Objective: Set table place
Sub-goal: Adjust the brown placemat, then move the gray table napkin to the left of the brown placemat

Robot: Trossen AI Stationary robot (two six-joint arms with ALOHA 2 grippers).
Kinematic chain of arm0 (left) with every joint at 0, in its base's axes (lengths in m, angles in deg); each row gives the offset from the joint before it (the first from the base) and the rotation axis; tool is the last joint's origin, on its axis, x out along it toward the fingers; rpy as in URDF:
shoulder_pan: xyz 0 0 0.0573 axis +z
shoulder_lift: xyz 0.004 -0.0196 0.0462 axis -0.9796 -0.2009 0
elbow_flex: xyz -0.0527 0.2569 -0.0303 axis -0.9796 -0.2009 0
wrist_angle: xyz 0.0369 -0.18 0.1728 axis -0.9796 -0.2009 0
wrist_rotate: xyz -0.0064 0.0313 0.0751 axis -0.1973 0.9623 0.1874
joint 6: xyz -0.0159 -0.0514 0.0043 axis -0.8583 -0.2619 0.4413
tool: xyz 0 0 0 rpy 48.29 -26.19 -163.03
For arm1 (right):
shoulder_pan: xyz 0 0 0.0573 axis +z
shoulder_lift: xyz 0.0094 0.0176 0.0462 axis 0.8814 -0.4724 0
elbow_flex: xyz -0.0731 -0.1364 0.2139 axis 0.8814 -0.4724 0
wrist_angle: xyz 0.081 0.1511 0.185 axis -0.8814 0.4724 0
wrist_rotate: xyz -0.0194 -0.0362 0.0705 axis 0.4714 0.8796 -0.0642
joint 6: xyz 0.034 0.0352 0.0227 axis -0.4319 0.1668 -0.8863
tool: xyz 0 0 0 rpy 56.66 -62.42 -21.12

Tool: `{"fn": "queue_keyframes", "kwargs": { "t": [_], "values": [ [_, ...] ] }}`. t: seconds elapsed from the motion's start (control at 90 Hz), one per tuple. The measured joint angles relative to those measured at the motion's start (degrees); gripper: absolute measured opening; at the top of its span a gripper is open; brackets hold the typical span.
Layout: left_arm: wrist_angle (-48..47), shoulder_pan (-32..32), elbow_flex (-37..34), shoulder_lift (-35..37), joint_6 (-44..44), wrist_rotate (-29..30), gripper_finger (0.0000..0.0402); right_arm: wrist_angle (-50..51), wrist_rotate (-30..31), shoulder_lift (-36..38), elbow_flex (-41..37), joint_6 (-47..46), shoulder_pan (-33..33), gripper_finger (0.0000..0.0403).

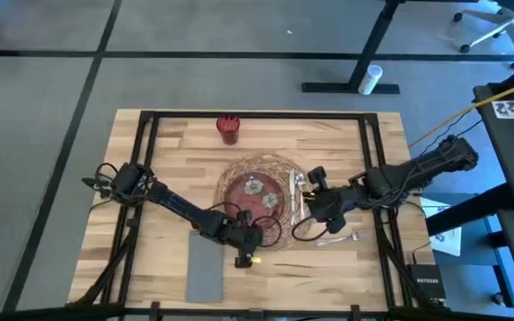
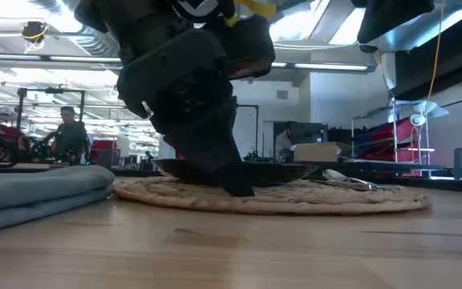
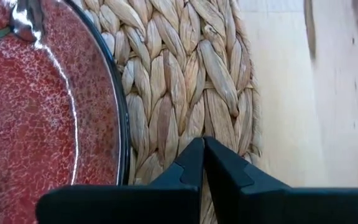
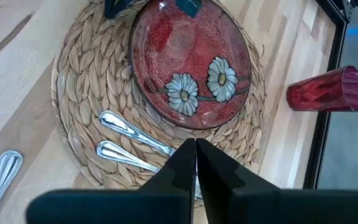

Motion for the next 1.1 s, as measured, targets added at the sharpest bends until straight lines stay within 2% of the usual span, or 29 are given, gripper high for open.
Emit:
{"fn": "queue_keyframes", "kwargs": {
  "t": [0.133,0.3,0.511,0.589,0.689,0.822,1.1],
  "values": [
    [-6.8,0.31,5.1,1.91,5.07,2.4,0.0,-0.02,0.0,0.0,0.0,0.0,0.0,0.0001],
    [-20.66,-0.33,11.26,7.82,4.83,2.69,0.0,0.09,-0.05,0.0,0.02,0.0,0.0,0.0001],
    [-43.78,-5.71,12.09,12.48,-7.6,1.5,0.0,0.26,-0.33,0.0,0.02,-0.08,0.0,0.0001],
    [-48.45,-8.1,11.97,12.18,-11.52,1.41,0.0,0.2,-0.42,0.0,0.02,-0.13,0.0,0.0001],
    [-47.49,-10.64,10.98,12.02,-14.77,0.8,0.0,0.07,-0.4,0.02,0.02,-0.28,0.0,0.0001],
    [-46.09,-12.99,6.33,12.0,-20.24,-0.76,0.0,-0.13,-0.43,0.02,0.02,-0.83,0.0,0.0001],
    [-30.35,-14.43,-3.62,11.98,-25.68,-2.92,0.0,-0.14,-0.46,0.02,0.02,-2.49,0.02,0.0001]
  ]
}}
